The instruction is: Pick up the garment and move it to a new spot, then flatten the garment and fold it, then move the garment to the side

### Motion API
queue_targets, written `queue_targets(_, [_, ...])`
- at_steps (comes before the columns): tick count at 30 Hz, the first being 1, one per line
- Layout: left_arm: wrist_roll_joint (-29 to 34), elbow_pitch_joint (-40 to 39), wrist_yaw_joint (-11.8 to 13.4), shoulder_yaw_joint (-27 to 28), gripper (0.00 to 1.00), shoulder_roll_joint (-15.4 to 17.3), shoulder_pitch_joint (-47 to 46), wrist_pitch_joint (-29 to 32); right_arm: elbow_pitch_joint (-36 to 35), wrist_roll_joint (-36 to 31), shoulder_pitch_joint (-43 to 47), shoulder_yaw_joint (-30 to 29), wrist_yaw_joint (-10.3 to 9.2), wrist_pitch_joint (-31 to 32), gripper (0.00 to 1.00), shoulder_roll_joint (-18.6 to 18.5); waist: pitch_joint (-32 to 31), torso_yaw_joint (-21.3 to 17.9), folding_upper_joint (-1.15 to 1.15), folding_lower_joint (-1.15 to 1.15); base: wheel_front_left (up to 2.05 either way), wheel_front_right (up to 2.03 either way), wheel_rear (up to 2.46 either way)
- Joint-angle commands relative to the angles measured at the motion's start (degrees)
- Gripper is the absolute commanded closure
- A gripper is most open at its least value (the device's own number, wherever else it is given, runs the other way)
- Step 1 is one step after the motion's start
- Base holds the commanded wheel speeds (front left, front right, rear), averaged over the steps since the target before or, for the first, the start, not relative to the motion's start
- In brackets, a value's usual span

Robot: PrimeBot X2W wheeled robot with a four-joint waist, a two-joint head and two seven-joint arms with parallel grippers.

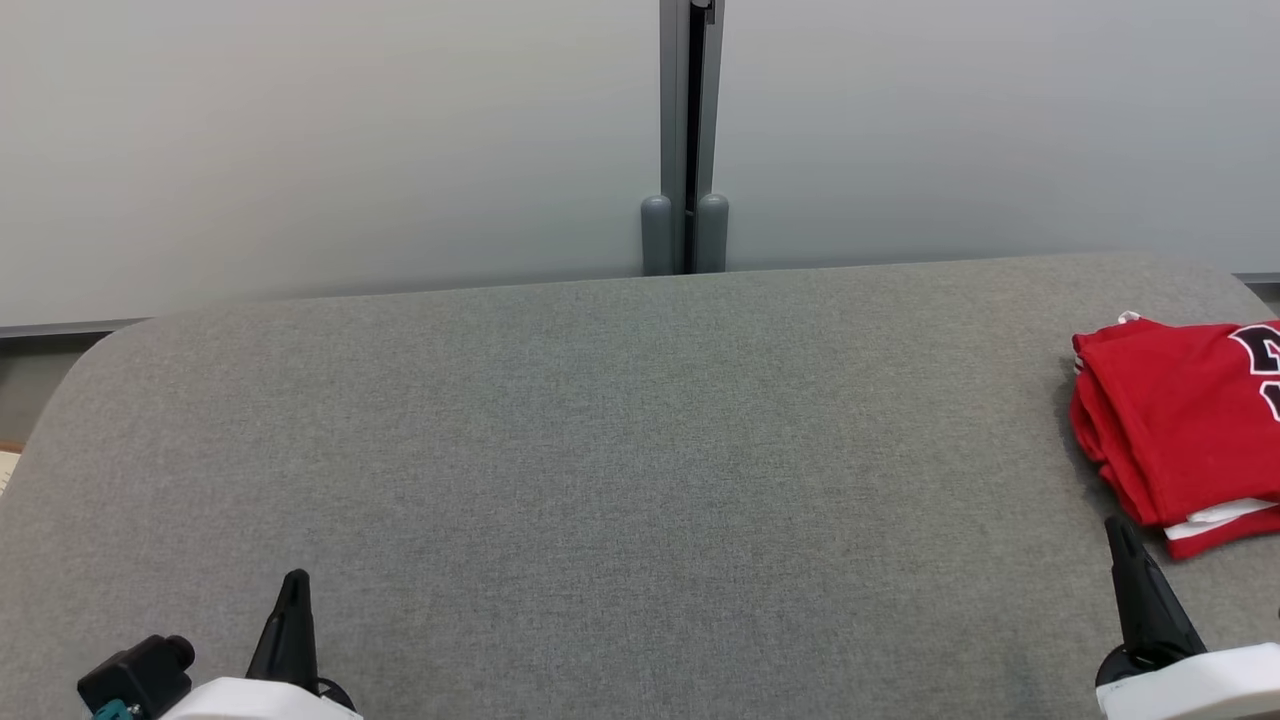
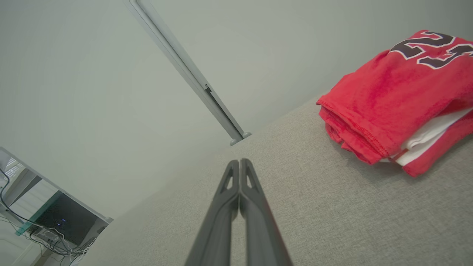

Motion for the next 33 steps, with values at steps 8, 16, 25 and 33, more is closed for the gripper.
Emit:
queue_targets(8, [-6.92, -0.29, -1.61, 1.89, 1.00, -0.36, -3.12, 1.62, 0.79, 6.95, -2.76, -0.95, 0.00, 0.74, 1.00, 0.32, 0.21, -0.08, 0.00, 0.00, 0.00, 0.00, 0.00])
queue_targets(16, [-12.46, -0.03, -2.73, 3.13, 1.00, -0.96, -4.13, 3.10, 1.94, 12.45, -3.96, -1.44, 0.00, 1.19, 1.00, 0.89, 0.43, -0.16, 0.00, 0.00, 0.00, 0.00, 0.00])
queue_targets(25, [-18.21, 0.25, -3.97, 4.38, 1.00, -1.65, -5.13, 4.55, 3.21, 18.15, -5.13, -2.01, 0.00, 1.66, 1.00, 1.52, 0.67, -0.26, 0.00, 0.00, 0.00, 0.00, 0.00])
queue_targets(33, [-22.92, 0.51, -4.94, 5.44, 1.00, -2.21, -5.87, 5.75, 4.20, 22.80, -6.12, -2.49, 0.01, 2.20, 1.00, 2.03, 0.88, -0.34, 0.00, 0.00, 0.00, 0.00, 0.00])
